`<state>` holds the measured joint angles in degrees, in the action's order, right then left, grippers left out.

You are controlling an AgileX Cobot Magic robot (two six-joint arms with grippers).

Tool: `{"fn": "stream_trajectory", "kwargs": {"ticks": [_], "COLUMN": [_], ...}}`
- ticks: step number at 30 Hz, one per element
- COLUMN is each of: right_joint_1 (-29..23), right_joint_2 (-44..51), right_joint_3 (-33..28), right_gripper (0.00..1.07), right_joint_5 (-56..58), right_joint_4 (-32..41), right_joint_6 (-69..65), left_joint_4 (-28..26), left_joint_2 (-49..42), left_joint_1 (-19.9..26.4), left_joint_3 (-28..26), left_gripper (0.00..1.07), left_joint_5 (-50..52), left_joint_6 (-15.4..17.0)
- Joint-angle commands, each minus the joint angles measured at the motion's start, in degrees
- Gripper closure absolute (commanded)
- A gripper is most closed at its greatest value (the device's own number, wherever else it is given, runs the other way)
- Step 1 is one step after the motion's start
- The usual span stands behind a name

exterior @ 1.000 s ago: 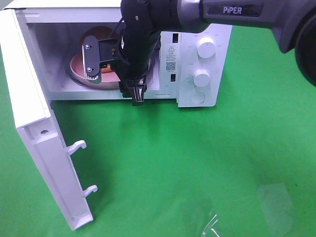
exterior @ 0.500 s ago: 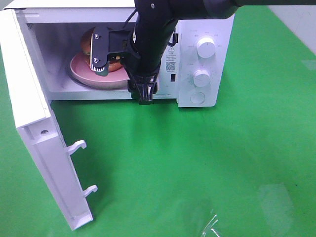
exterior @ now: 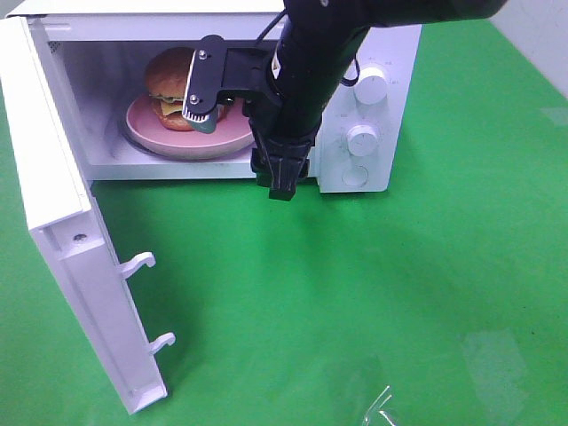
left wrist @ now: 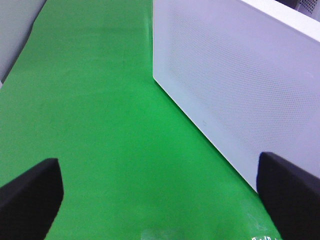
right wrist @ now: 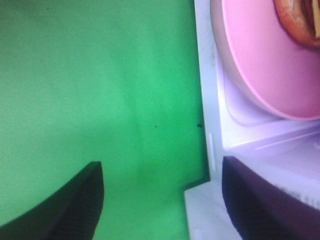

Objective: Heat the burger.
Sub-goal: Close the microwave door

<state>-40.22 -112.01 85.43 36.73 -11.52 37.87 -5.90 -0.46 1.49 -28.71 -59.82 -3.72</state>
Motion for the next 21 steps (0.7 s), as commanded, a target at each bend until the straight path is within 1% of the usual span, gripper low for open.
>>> {"fn": "stream_trajectory", "kwargs": {"ticks": [1,2,3,4,5,7,10,11,12,14,17,19,20,21], "right_joint_1": [-0.1,-0.1,-0.1,-0.1,-0.1,-0.1,-0.1,-0.1,-0.1,-0.1,-0.1,-0.1,-0.1,-0.1], "right_joint_2": [4.6,5.4,5.4,7.0,7.0,10.7,11.6,13.5,13.5,17.0,17.9,21.4,21.4,23.1], "right_joint_3": [-5.5,-6.9,-6.9,-9.3,-9.3,-14.0,-15.2,-17.7,-17.7,-21.9,-23.0,-27.5,-27.5,-29.7], "right_gripper": [0.41,0.41,0.41,0.41,0.41,0.41,0.41,0.41,0.41,0.41,0.41,0.41,0.41,0.41], "right_joint_5": [-3.2,-4.1,-4.1,-5.7,-5.7,-8.7,-9.3,-10.1,-10.1,-10.0,-9.9,-9.9,-9.9,-9.9], "right_joint_4": [-0.3,-0.3,-0.3,-0.3,-0.3,-0.2,-0.2,-0.2,-0.2,-0.1,-0.1,0.1,0.1,0.2], "right_joint_6": [-6.5,-8.2,-8.2,-11.9,-11.9,-18.6,-20.7,-24.9,-24.9,-33.5,-35.5,-43.1,-43.1,-46.5], "left_joint_4": [-0.3,-0.3,-0.3,-0.3,-0.3,-0.3,-0.3,-0.3,-0.3,-0.3,-0.3,-0.3,-0.3,-0.3], "left_joint_2": [-1.0,-1.0,-1.0,-1.0,-1.0,-1.0,-1.0,-1.0,-1.0,-1.0,-1.0,-1.0,-1.0,-1.0], "left_joint_1": [0.1,0.1,0.1,0.1,0.1,0.1,0.1,0.1,0.1,0.1,0.1,0.1,0.1,0.1], "left_joint_3": [0.1,0.1,0.1,0.1,0.1,0.1,0.1,0.1,0.1,0.1,0.1,0.1,0.1,0.1], "left_gripper": [0.09,0.09,0.09,0.09,0.09,0.09,0.09,0.09,0.09,0.09,0.09,0.09,0.09,0.09], "left_joint_5": [0.1,0.1,0.1,0.1,0.1,0.1,0.1,0.1,0.1,0.1,0.1,0.1,0.1,0.1], "left_joint_6": [0.1,0.1,0.1,0.1,0.1,0.1,0.1,0.1,0.1,0.1,0.1,0.1,0.1,0.1]}}
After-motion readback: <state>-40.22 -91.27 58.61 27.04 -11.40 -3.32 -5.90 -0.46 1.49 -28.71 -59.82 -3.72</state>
